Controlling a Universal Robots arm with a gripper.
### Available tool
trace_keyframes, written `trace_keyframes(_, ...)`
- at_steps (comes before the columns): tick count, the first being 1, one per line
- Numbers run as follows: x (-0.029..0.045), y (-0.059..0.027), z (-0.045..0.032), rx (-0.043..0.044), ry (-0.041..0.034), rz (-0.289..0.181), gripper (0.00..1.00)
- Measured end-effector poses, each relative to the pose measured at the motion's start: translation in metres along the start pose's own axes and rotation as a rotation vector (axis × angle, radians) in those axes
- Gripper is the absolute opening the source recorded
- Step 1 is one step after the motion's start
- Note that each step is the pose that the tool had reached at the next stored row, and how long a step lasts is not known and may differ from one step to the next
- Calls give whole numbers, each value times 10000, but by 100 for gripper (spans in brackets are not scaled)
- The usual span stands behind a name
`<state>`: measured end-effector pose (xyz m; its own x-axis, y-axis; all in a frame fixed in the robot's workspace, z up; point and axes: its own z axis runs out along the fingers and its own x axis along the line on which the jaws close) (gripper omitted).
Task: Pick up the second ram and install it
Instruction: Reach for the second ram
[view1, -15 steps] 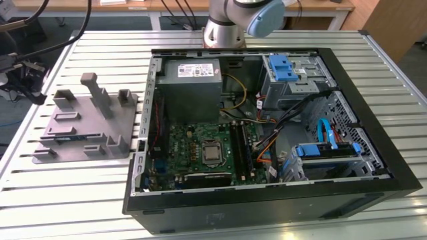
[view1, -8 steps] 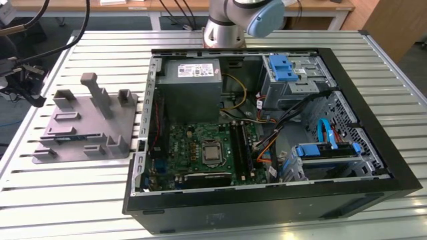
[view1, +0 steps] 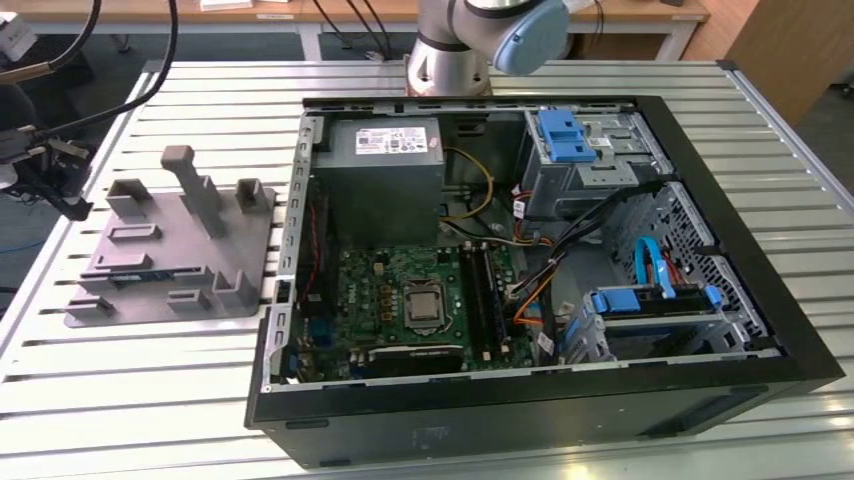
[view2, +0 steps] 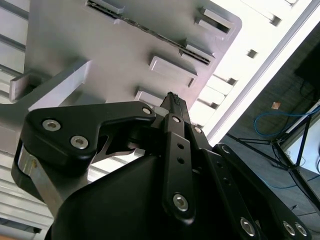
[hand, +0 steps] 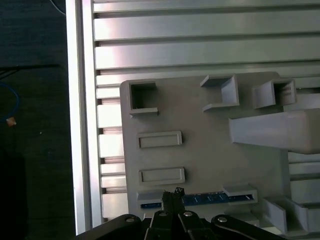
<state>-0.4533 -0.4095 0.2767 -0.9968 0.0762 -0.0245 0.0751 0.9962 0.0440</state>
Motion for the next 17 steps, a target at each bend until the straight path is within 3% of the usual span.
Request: trace_keyframes(17, 66, -13, 199, -1, -2, 0, 10)
